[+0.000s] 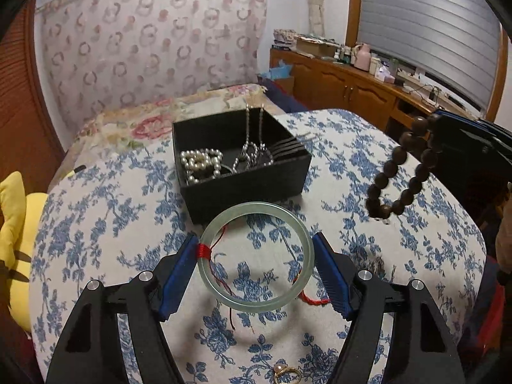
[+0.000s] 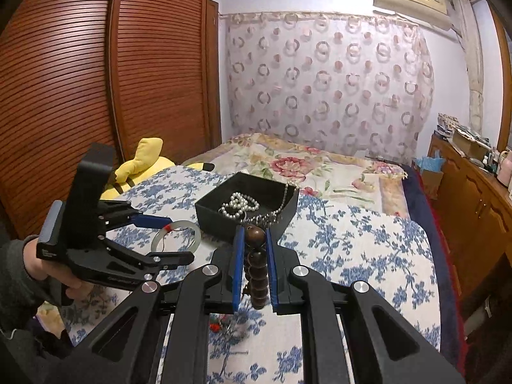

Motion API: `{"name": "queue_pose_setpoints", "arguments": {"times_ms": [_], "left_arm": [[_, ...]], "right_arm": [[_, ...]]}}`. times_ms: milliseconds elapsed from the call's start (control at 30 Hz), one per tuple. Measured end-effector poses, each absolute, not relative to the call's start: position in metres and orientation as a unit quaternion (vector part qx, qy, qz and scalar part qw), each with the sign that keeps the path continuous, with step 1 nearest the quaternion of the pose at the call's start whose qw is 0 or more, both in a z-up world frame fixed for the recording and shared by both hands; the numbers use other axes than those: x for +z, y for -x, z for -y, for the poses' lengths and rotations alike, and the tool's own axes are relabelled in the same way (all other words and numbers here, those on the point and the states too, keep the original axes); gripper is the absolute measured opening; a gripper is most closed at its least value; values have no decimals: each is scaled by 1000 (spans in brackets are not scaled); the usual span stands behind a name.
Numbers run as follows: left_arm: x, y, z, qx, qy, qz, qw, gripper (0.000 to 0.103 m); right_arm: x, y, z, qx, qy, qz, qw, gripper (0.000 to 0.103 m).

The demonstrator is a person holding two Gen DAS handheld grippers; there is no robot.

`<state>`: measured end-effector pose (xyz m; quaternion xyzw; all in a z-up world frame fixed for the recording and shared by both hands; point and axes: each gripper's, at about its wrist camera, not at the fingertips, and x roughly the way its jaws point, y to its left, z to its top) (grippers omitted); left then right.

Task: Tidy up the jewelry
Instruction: 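Carry bangle and bead bracelet into the black box and open both tools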

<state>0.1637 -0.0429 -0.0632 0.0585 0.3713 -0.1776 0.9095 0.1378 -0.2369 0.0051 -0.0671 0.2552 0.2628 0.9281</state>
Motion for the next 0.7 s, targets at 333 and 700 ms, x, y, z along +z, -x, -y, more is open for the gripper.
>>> {"name": "queue_pose_setpoints", "arguments": {"times_ms": [333, 700], "left_arm": [[-40, -188, 39, -182, -42, -351, 918, 69], [-28, -236, 33, -176, -34, -349, 920, 69]], "right_arm": [[34, -179, 226, 278, 71, -231, 930, 15], [43, -237, 213, 305, 72, -230, 922, 15]]}}
